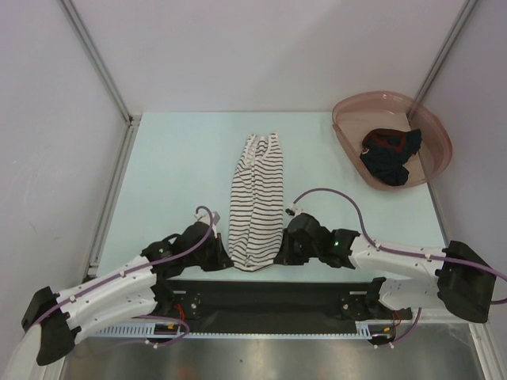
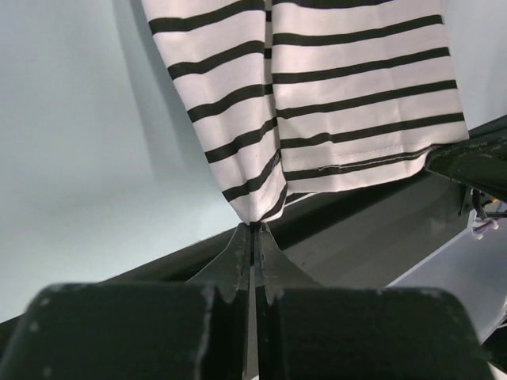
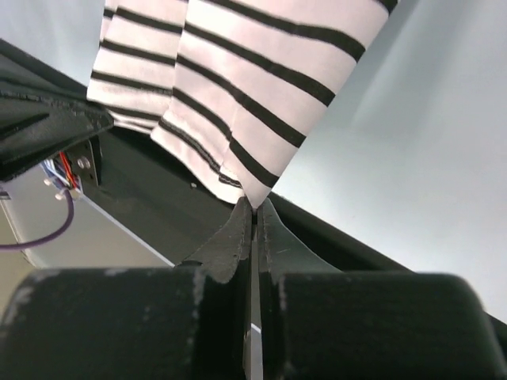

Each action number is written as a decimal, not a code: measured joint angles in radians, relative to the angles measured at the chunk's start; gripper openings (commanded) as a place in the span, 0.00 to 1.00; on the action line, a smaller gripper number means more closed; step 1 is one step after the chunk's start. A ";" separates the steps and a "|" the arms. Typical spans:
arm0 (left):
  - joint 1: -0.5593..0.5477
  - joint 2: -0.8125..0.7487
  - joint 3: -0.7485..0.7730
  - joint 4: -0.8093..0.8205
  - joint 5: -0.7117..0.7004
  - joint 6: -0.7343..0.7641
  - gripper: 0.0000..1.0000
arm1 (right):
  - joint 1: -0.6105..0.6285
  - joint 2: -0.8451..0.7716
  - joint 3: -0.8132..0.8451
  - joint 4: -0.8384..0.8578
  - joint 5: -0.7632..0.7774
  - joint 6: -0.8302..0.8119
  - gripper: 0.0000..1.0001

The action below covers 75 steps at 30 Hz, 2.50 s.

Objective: Fold and stack the tank tops
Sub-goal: Fold the tank top

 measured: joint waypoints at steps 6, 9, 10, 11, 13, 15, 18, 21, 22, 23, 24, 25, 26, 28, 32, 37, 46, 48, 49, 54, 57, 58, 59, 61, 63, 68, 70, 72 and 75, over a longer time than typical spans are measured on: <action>0.017 0.080 0.087 -0.015 -0.005 0.050 0.00 | -0.096 -0.004 0.074 -0.066 -0.004 -0.051 0.03; 0.071 0.115 0.134 -0.042 -0.007 0.089 0.00 | -0.136 0.004 0.119 -0.097 -0.022 -0.086 0.04; 0.093 0.134 0.159 -0.050 -0.013 0.102 0.00 | -0.159 0.012 0.140 -0.103 -0.031 -0.100 0.04; 0.110 0.153 0.187 -0.049 -0.023 0.116 0.00 | -0.180 0.021 0.164 -0.105 -0.037 -0.112 0.04; 0.135 0.187 0.237 -0.048 -0.031 0.138 0.00 | -0.213 0.040 0.202 -0.106 -0.048 -0.133 0.04; 0.155 0.225 0.286 -0.045 -0.033 0.164 0.00 | -0.248 0.061 0.235 -0.109 -0.061 -0.151 0.05; 0.183 0.280 0.344 -0.042 -0.037 0.194 0.00 | -0.294 0.098 0.279 -0.114 -0.079 -0.180 0.06; 0.219 0.330 0.388 -0.033 -0.039 0.216 0.00 | -0.335 0.145 0.327 -0.125 -0.100 -0.210 0.05; 0.231 0.346 0.402 -0.030 -0.040 0.223 0.00 | -0.348 0.165 0.347 -0.127 -0.107 -0.219 0.05; 0.243 0.365 0.416 -0.026 -0.040 0.230 0.00 | -0.360 0.186 0.366 -0.126 -0.114 -0.230 0.05; 0.254 0.381 0.428 -0.021 -0.040 0.237 0.00 | -0.371 0.203 0.379 -0.126 -0.119 -0.237 0.06; 0.265 0.397 0.439 -0.018 -0.040 0.240 0.00 | -0.385 0.222 0.394 -0.126 -0.126 -0.245 0.05; 0.275 0.415 0.453 -0.016 -0.045 0.245 0.00 | -0.397 0.240 0.406 -0.125 -0.132 -0.255 0.05; 0.293 0.447 0.476 -0.008 -0.055 0.255 0.00 | -0.418 0.271 0.427 -0.127 -0.141 -0.266 0.05; 0.322 0.513 0.524 0.005 -0.060 0.273 0.00 | -0.451 0.329 0.466 -0.125 -0.153 -0.289 0.05; 0.347 0.605 0.583 0.029 -0.063 0.293 0.00 | -0.478 0.379 0.497 -0.122 -0.171 -0.309 0.05; 0.382 0.727 0.658 0.054 -0.054 0.323 0.00 | -0.520 0.463 0.568 -0.110 -0.197 -0.350 0.06; 0.395 0.758 0.671 0.061 -0.051 0.327 0.00 | -0.528 0.489 0.598 -0.111 -0.200 -0.360 0.05; 0.399 0.772 0.678 0.064 -0.050 0.331 0.00 | -0.531 0.501 0.612 -0.110 -0.201 -0.366 0.06; 0.411 0.838 0.715 0.089 -0.044 0.336 0.00 | -0.550 0.562 0.662 -0.104 -0.209 -0.385 0.06; 0.413 0.878 0.740 0.101 -0.043 0.342 0.00 | -0.565 0.605 0.674 -0.089 -0.215 -0.391 0.06; 0.413 0.890 0.748 0.107 -0.043 0.343 0.00 | -0.572 0.621 0.674 -0.082 -0.217 -0.392 0.07; 0.415 0.907 0.755 0.114 -0.043 0.343 0.00 | -0.577 0.634 0.675 -0.074 -0.220 -0.393 0.09; 0.417 0.930 0.761 0.128 -0.043 0.343 0.01 | -0.589 0.670 0.677 -0.055 -0.227 -0.394 0.19; 0.422 0.958 0.765 0.144 -0.043 0.343 0.09 | -0.600 0.709 0.681 -0.032 -0.232 -0.398 0.22; 0.429 1.003 0.757 0.184 -0.051 0.362 0.71 | -0.620 0.765 0.680 0.008 -0.241 -0.401 0.67; 0.430 0.996 0.736 0.209 -0.064 0.365 0.91 | -0.624 0.758 0.659 0.038 -0.239 -0.409 0.81; 0.430 0.972 0.700 0.230 -0.087 0.361 0.96 | -0.628 0.726 0.614 0.072 -0.229 -0.415 0.81; 0.430 0.916 0.655 0.230 -0.108 0.360 0.96 | -0.628 0.649 0.542 0.089 -0.222 -0.418 0.72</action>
